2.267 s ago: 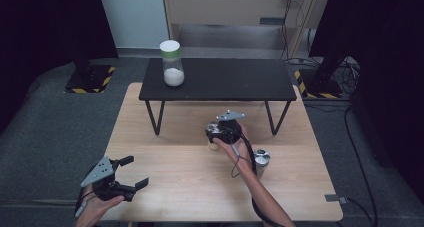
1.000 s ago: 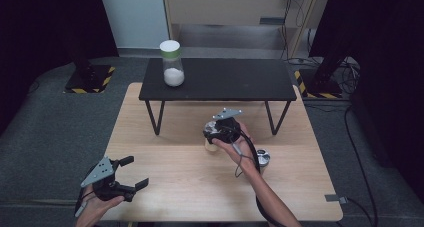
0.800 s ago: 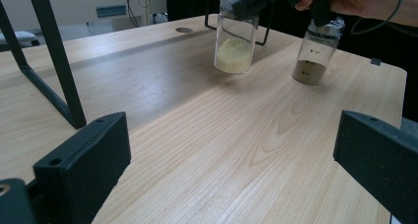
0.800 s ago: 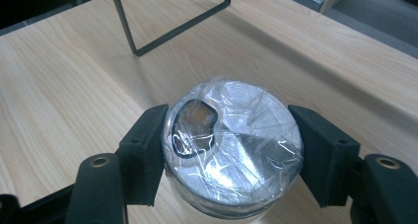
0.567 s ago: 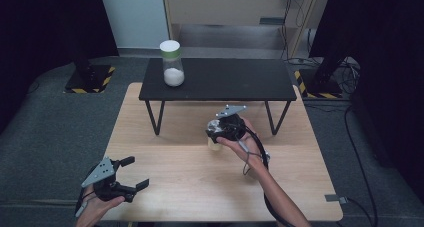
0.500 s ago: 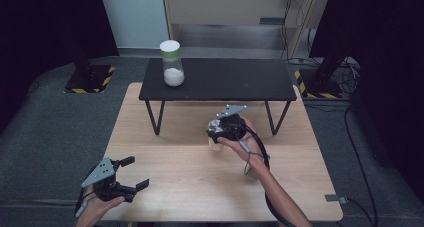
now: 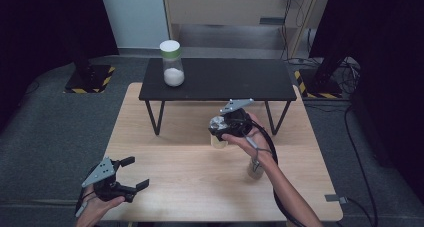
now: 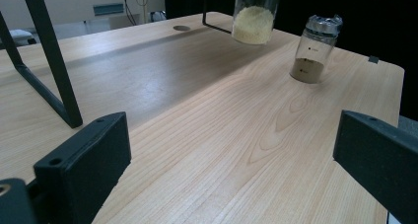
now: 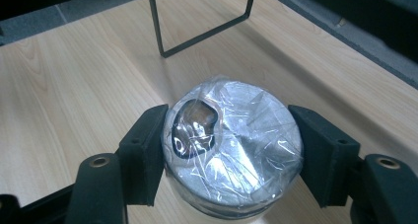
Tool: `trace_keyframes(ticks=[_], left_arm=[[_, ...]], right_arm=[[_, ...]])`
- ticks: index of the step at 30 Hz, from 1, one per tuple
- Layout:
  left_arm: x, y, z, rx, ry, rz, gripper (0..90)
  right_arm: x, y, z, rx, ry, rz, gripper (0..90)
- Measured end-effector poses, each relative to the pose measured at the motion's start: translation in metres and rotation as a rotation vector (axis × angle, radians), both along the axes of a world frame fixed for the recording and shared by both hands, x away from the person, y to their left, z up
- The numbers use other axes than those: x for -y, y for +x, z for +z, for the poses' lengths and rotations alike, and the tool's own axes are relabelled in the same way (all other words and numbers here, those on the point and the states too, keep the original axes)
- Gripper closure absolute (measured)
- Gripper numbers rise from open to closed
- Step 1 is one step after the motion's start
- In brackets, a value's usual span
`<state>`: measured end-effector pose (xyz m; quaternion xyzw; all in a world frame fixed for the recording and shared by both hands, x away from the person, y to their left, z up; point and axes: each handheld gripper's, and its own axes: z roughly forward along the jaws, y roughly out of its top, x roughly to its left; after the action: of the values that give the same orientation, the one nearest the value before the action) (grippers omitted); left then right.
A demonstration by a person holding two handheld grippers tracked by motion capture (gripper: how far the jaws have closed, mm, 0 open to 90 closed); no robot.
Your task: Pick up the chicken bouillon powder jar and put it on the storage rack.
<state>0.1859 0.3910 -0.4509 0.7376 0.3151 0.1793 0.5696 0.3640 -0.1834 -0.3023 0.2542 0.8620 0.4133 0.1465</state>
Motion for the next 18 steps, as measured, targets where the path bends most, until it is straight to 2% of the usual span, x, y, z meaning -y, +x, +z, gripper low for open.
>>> trace_keyframes(ticks=[9,18], left_arm=[[0.000,0.000,0.000,-0.001,0.001,-0.001,0.0],[0.000,0.000,0.000,0.000,-0.001,-0.002,0.0]], right_arm=[[0.004,0.001,0.031,-0.003,0.003,0.026,35.3],[0.004,0.002,0.054,-0.001,-0.003,0.015,35.3]])
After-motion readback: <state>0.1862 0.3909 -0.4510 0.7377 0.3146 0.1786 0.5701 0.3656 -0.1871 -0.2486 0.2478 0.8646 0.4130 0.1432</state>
